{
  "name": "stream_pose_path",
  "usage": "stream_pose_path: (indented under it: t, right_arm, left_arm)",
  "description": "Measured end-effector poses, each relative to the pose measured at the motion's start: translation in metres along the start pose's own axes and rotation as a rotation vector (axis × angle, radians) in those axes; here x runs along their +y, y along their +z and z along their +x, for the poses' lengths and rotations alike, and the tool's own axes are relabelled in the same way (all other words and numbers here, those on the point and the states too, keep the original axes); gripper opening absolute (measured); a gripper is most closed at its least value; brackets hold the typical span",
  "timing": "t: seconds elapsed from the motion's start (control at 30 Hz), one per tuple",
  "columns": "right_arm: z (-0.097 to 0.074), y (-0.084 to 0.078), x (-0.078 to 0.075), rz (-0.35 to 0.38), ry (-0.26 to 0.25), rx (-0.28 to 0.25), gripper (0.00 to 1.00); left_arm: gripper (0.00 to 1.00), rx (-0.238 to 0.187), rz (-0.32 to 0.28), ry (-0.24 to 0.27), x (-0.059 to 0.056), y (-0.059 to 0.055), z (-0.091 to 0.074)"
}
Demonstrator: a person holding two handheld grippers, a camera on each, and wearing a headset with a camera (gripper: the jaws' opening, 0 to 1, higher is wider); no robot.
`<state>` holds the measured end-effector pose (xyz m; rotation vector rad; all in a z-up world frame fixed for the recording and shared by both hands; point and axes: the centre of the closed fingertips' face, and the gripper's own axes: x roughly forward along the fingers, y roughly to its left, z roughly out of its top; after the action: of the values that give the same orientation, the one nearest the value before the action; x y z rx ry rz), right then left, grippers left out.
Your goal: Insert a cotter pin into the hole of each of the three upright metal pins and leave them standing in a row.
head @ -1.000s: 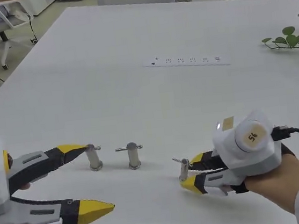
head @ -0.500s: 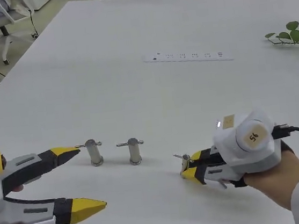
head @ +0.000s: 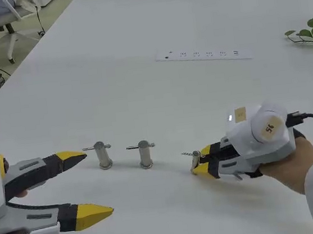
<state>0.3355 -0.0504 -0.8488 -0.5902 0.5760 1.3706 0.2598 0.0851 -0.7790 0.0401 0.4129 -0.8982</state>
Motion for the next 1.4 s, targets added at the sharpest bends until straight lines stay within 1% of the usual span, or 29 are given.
stream_pose_path:
  t: [0.13, 0.33, 0.5, 0.6, 0.63, 0.7, 0.83, 0.87, 0.9, 0.93, 1.0, 1.07, 1.1, 1.17, 1.2, 1.3, 1.37, 1.4]
  right_arm:
    - [0.005, 0.002, -0.006, -0.016, 0.02, 0.005, 0.1]
    - [0.008, 0.005, -0.014, -0.014, 0.035, -0.002, 0.1]
    - [0.009, 0.007, -0.015, -0.029, 0.055, -0.014, 0.1]
    - [0.01, 0.007, -0.015, -0.023, 0.073, -0.028, 0.1]
    - [0.01, 0.008, -0.014, -0.031, 0.082, -0.034, 0.11]
    - [0.01, 0.008, -0.014, -0.041, 0.086, -0.036, 0.11]
    - [0.01, 0.008, -0.012, -0.031, 0.087, -0.035, 0.11]
    - [0.01, 0.008, -0.012, -0.026, 0.09, -0.034, 0.12]
    - [0.01, 0.009, -0.012, -0.007, 0.088, -0.034, 0.16]
    - [0.01, 0.008, -0.013, -0.007, 0.078, -0.028, 0.19]
    - [0.009, 0.007, -0.013, -0.007, 0.072, -0.025, 0.19]
    - [0.008, 0.006, -0.012, 0.026, 0.077, -0.031, 0.21]
    - [0.007, 0.006, -0.012, 0.025, 0.075, -0.031, 0.21]
    - [0.005, 0.003, -0.014, 0.028, 0.059, -0.026, 0.21]
    - [0.004, 0.002, -0.013, 0.045, 0.056, -0.034, 0.22]
    - [-0.001, -0.001, -0.012, 0.08, 0.033, -0.034, 0.26]
    - [-0.004, 0.001, -0.01, 0.124, 0.026, -0.057, 0.3]
    - [-0.006, 0.0, -0.009, 0.135, 0.024, -0.059, 0.31]
  left_arm:
    - [0.74, 0.002, -0.005, 0.001, 0.001, -0.001, -0.001]
    - [0.73, 0.003, -0.014, 0.004, 0.002, -0.002, -0.003]
    - [0.73, 0.001, -0.014, 0.005, 0.002, -0.001, -0.004]
    - [0.73, 0.002, -0.016, 0.006, 0.003, -0.002, -0.004]
    - [0.73, 0.001, -0.016, 0.005, 0.003, -0.001, -0.004]
    - [0.73, 0.003, -0.014, 0.005, 0.003, -0.001, -0.004]
    - [0.73, 0.003, -0.015, 0.006, 0.002, -0.001, -0.005]
    - [0.73, 0.003, -0.016, 0.006, 0.002, -0.001, -0.005]
    - [0.73, 0.003, -0.016, 0.007, 0.002, -0.001, -0.005]
    - [0.73, 0.002, -0.015, 0.007, 0.003, -0.001, -0.005]
    - [0.73, 0.001, -0.014, 0.008, 0.003, 0.0, -0.005]
    - [0.73, -0.001, -0.013, 0.008, 0.003, 0.0, -0.004]
    - [0.73, -0.001, -0.014, 0.008, 0.003, 0.0, -0.004]
    - [0.73, -0.002, -0.011, 0.009, 0.003, 0.0, -0.004]
    - [0.73, -0.003, -0.013, 0.01, 0.003, 0.0, -0.004]
    - [0.73, -0.006, -0.015, 0.016, 0.004, 0.0, -0.005]
    - [0.73, -0.008, -0.017, 0.021, 0.005, 0.0, -0.005]
    - [0.73, -0.008, -0.017, 0.023, 0.005, 0.0, -0.006]
